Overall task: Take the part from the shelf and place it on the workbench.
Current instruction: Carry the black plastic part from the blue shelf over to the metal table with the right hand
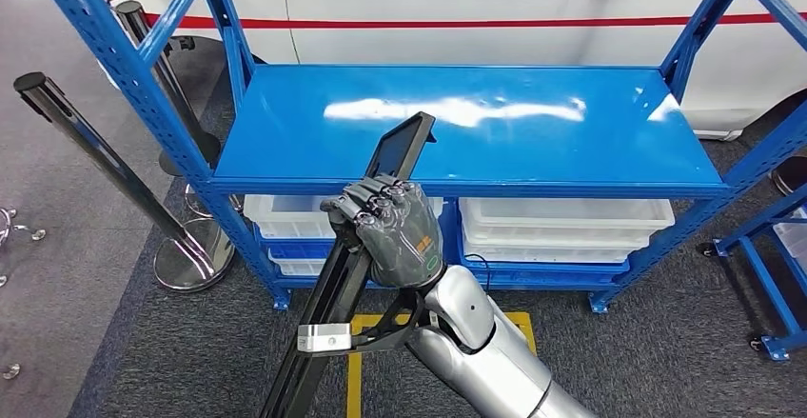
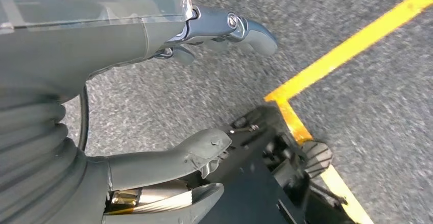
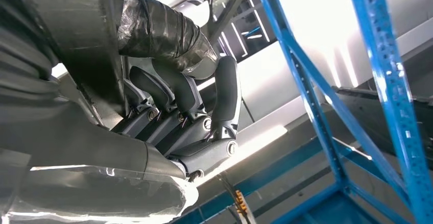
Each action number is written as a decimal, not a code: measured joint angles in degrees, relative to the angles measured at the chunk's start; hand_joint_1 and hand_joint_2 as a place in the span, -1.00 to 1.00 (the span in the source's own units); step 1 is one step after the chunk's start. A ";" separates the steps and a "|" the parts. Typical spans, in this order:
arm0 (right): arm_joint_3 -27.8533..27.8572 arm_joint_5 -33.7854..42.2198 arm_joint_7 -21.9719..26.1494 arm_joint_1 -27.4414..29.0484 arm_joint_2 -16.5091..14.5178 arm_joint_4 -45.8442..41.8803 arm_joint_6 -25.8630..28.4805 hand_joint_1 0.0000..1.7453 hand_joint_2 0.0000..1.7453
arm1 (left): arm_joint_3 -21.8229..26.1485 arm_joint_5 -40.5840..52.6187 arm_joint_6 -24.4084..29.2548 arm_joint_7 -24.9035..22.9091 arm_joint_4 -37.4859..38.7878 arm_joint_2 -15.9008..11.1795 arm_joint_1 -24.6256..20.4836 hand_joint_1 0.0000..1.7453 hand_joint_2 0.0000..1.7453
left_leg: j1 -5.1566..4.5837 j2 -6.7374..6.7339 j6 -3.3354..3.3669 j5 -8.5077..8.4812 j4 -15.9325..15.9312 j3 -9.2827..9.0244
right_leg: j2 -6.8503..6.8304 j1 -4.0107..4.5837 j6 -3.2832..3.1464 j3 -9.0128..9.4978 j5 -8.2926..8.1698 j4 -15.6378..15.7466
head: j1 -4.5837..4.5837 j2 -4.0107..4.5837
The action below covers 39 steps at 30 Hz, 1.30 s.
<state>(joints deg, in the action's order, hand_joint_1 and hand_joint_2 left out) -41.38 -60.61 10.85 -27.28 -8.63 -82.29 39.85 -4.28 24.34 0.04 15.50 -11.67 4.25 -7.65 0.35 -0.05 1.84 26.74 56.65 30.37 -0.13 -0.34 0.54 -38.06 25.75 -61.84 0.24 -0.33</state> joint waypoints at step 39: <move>-0.70 0.09 -0.17 -1.18 -0.62 1.99 0.09 1.00 1.00 | 1.10 1.05 -0.27 -0.61 0.00 -0.65 0.18 -1.00 1.00 | -0.29 -0.36 -0.15 -3.15 1.46 5.42 | -0.06 0.02 -0.28 4.78 3.72 -2.14 | 0.02 0.00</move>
<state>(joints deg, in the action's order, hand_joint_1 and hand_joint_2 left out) -42.08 -60.52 10.68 -28.46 -9.25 -80.30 39.94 -3.19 25.39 -0.23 14.88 -11.67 3.60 -7.47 0.06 -0.41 1.69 23.59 58.12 35.79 -0.19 -0.32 0.26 -33.28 29.47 -63.98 0.26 -0.33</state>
